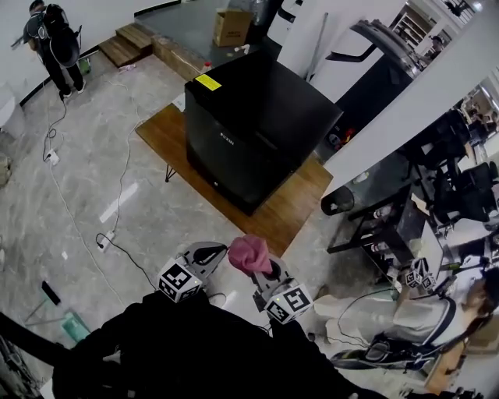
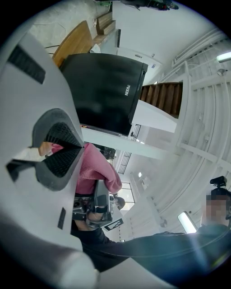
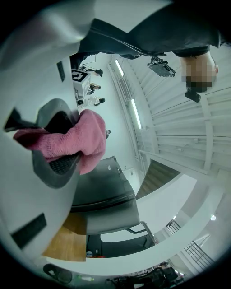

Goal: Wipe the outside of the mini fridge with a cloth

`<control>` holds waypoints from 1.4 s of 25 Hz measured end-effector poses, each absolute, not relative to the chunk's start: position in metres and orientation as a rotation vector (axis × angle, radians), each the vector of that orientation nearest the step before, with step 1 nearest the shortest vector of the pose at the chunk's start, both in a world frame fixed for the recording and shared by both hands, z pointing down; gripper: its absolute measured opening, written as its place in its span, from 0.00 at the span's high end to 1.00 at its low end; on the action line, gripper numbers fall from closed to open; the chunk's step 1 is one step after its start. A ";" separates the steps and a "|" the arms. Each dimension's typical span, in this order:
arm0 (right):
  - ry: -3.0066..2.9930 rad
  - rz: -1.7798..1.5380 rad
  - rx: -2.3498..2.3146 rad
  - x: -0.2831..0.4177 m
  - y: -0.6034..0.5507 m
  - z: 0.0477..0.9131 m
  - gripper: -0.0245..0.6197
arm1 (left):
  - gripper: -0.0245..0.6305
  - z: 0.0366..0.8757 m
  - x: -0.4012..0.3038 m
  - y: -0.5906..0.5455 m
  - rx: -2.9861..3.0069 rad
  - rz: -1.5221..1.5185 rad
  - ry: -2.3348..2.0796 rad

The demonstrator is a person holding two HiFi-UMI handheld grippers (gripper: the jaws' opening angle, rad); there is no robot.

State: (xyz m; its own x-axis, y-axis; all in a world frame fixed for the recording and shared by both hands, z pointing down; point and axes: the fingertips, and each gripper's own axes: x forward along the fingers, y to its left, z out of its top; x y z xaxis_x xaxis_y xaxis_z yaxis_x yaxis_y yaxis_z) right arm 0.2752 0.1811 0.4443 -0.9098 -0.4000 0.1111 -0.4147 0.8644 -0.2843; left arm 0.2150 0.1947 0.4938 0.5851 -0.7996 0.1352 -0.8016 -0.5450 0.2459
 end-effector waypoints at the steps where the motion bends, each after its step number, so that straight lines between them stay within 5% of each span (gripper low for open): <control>1: -2.991 0.475 0.649 0.277 0.186 0.443 0.87 | 0.95 0.495 0.216 0.200 2.532 0.016 -1.319; 13: -2.988 0.460 0.593 0.204 0.192 0.450 0.87 | 0.95 0.501 0.129 0.212 2.475 -0.010 -1.425; 28: -3.084 0.422 0.606 -0.097 0.192 0.436 0.87 | 0.95 0.460 -0.181 0.216 2.547 0.022 -1.526; 35: -3.092 0.456 0.606 -0.175 0.181 0.438 0.87 | 0.95 0.450 -0.270 0.207 2.539 0.005 -1.571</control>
